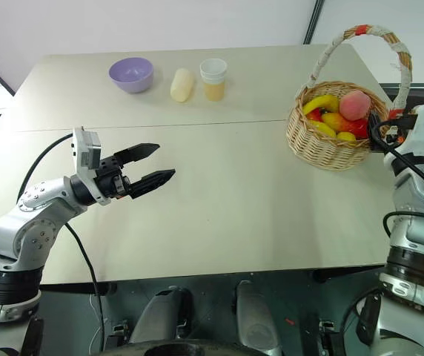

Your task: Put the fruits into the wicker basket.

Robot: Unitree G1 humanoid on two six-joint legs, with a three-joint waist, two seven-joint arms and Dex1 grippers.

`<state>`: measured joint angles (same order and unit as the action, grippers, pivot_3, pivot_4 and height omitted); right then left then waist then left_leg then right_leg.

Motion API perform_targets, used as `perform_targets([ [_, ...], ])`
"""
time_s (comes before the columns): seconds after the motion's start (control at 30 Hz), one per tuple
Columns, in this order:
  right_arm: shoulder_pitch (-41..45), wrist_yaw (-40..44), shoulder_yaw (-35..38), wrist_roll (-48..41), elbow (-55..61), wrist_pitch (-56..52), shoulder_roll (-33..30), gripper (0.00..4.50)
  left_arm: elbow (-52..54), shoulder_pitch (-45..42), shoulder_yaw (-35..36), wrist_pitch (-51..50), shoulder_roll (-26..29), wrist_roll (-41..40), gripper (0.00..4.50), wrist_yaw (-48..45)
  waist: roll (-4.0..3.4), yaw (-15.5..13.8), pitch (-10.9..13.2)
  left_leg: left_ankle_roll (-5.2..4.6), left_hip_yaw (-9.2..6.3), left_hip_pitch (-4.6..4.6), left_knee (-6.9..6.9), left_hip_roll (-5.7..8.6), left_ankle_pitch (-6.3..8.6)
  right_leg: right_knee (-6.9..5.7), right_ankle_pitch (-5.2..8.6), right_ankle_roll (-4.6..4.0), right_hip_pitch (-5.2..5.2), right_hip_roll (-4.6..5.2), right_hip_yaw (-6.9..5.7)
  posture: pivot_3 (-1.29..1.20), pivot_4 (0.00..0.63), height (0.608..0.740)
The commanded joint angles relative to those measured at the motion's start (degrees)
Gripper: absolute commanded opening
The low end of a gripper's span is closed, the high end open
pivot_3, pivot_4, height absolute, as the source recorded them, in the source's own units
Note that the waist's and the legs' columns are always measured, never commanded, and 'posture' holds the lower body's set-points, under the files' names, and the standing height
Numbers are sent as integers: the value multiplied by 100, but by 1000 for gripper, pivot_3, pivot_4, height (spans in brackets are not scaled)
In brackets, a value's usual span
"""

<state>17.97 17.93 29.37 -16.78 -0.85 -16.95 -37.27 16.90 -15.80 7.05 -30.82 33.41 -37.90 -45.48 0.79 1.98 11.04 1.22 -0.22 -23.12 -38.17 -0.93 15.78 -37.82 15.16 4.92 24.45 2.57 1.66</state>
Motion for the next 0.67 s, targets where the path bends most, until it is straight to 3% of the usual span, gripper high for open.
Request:
perform_targets([
  [0.03,-492,491,399,-393,611,-148,-237,3726,-146,201,301,222,117,240,4500,129,1,-13,-1,0,-1,0,0,0,0,1,0,0,-1,0,0,0,150,740],
  [0.2,-1559,1642,231,-924,1181,-407,-427,3726,-535,618,683,431,228,515,4500,323,2,15,-1,-1,-2,6,2,-3,1,4,1,0,-7,-3,0,0,150,740],
  [0.27,-1765,2105,-244,-1139,1639,-475,-375,3726,-799,883,899,590,152,632,4500,477,2,46,-1,-1,1,10,1,-4,0,4,0,1,-7,-1,2,0,150,740],
  [0.4,-1555,2415,-930,-1207,1733,-555,-241,3726,-895,1376,1102,866,-2,790,4500,676,2,64,-1,-2,9,76,13,-12,2,7,2,0,-62,-8,12,0,150,740],
  [0.67,-941,2796,-1485,-926,815,-105,-211,3726,-558,1765,1331,974,-112,694,4500,839,8,-113,-2,-4,0,74,13,-11,3,34,2,1,-85,4,-3,0,150,740],
])
